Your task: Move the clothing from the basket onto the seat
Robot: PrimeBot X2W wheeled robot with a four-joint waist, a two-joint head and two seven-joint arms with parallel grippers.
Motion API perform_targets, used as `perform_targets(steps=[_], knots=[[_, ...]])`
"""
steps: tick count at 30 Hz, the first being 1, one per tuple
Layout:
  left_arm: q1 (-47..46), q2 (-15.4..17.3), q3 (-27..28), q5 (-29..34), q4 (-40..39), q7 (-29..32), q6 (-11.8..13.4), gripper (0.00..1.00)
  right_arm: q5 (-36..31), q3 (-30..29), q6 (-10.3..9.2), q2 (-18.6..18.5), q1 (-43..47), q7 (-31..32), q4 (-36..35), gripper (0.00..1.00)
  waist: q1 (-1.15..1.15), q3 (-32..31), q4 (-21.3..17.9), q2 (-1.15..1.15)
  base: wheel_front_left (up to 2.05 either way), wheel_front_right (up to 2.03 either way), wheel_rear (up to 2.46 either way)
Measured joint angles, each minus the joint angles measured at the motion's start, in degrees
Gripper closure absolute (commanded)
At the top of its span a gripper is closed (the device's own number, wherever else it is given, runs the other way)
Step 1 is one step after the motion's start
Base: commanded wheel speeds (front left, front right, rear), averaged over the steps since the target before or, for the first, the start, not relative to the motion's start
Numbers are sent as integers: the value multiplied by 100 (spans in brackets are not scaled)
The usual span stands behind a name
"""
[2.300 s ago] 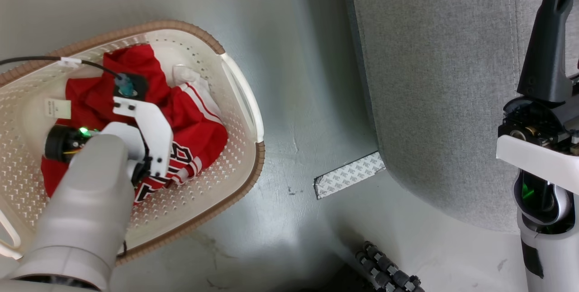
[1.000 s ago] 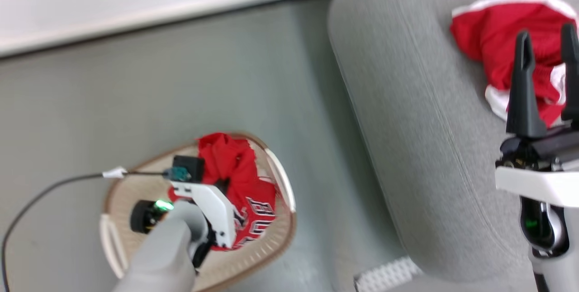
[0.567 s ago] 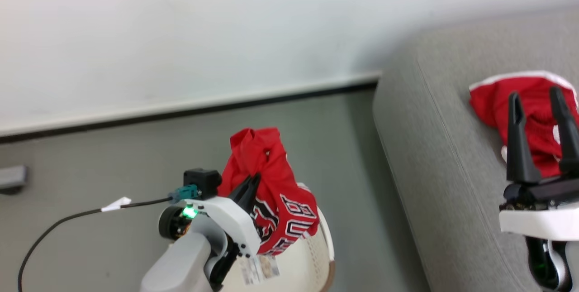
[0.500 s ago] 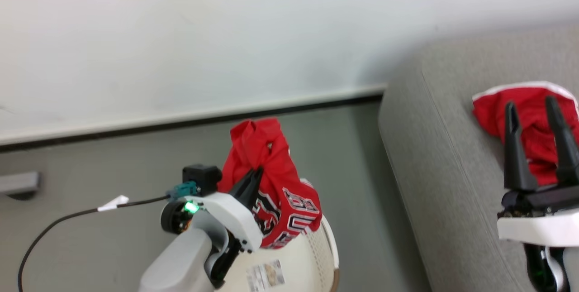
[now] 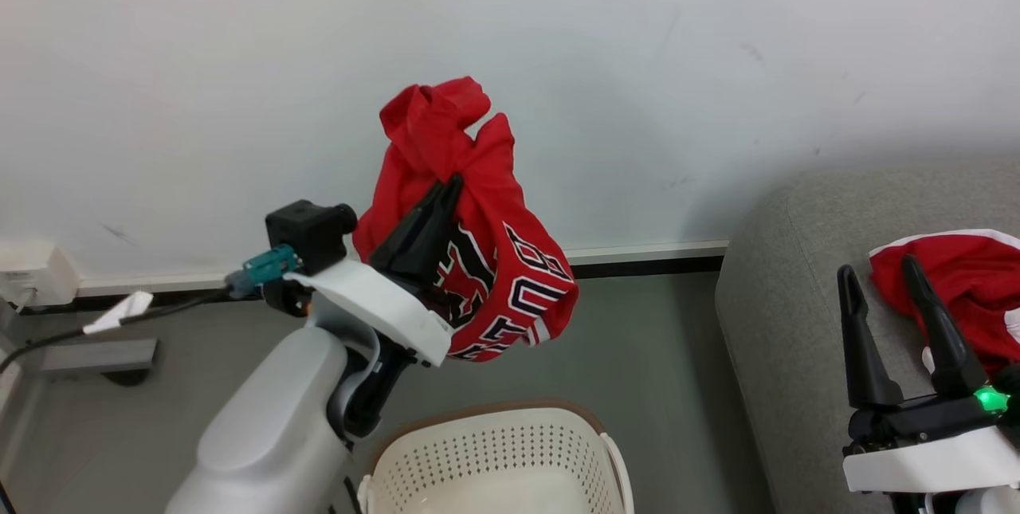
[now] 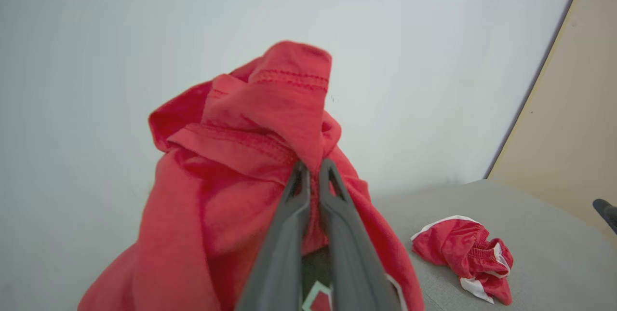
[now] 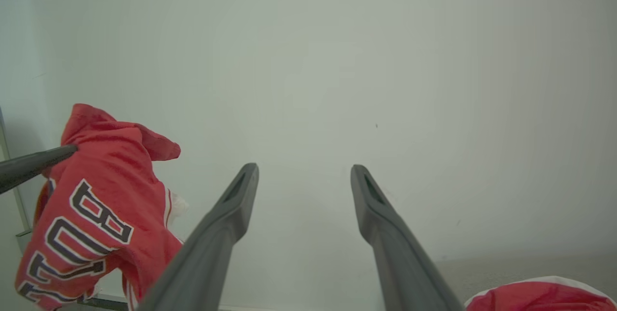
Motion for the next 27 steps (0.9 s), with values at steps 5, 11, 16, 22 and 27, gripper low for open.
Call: perform_targets(steps=[5, 11, 16, 22, 27], knots=[[31, 140, 37, -19, -369, 187, 168, 100, 24, 164, 0, 12, -1, 0, 20, 0, 0, -12, -62, 0, 0, 0, 0], [146, 198, 30, -54, -570, 282, 266, 100, 226, 935, 0, -325, -57, 0, 33, 0, 1, -4, -127, 0, 0, 0, 0], [152, 188, -25, -60, -658, 337, 277, 100, 225, 1758, 0, -716, -353, 0, 302, 0, 1, -14, -143, 0, 0, 0, 0], [141, 100, -115, -75, -737, 388, 270, 100, 1, 2810, 1, -832, -1011, 0, 1015, 0, 1, -37, -105, 0, 0, 0, 0], [103, -1, -219, -97, -795, 439, 235, 100, 22, 3564, 1, -565, -1648, 0, 1793, 0, 1, -40, -1, 0, 0, 0, 0]])
